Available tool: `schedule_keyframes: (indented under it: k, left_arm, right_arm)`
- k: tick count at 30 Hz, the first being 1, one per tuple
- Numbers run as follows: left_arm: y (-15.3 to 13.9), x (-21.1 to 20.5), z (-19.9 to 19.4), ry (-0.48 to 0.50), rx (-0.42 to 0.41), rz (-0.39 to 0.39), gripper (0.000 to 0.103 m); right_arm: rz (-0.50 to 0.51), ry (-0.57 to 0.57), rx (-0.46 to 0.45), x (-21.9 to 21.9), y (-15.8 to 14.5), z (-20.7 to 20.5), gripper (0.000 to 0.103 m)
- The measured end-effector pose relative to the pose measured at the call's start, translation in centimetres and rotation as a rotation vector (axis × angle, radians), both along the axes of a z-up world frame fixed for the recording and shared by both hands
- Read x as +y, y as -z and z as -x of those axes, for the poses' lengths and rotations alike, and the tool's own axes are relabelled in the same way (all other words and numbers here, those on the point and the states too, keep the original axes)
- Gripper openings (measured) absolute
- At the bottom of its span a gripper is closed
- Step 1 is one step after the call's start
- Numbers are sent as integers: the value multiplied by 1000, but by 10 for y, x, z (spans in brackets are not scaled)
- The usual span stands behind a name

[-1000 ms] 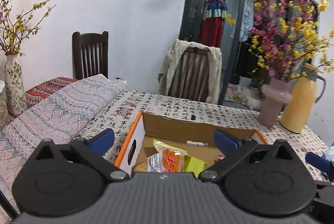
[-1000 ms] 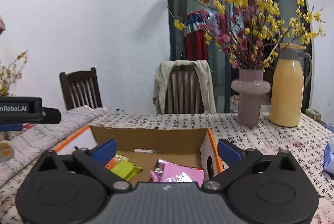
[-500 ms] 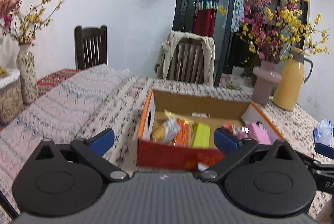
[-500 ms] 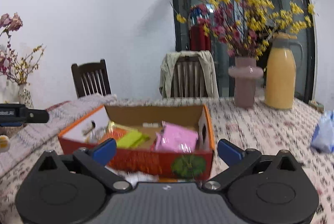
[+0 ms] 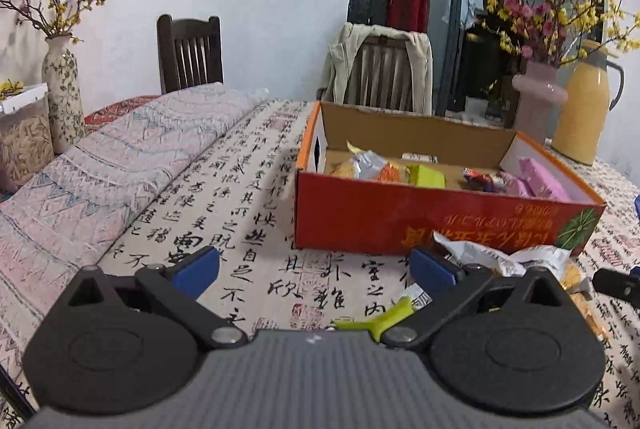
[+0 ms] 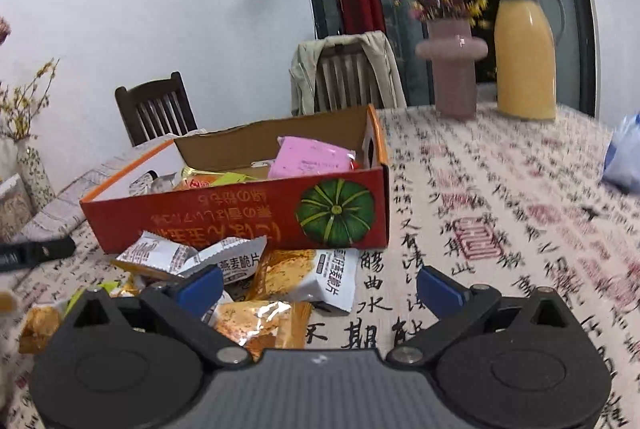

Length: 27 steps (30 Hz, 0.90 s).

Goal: Organize snacks
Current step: 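Lower the right tool onto a white pumpkin-seed cookie packet and close it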

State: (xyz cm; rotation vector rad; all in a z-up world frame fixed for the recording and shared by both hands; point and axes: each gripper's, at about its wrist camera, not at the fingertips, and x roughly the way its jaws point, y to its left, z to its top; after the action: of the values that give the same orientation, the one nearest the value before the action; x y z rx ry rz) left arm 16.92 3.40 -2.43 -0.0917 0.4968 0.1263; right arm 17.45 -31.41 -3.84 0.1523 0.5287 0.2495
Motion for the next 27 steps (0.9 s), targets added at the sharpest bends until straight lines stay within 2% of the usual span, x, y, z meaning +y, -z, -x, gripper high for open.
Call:
schedule_keyframes:
  k: [19,24,27]
  left_arm:
    - [1,4,1,-9,-5,34,103]
    - [1,9,2,-17,-6,59,103]
    - [1,9,3,-14,-7,65,103]
  right_arm:
    - [10,10,18,2,3,-5,103]
    - [13,23,53,0,2,-8,103]
    - [50,23,52,4,-4,-9,103]
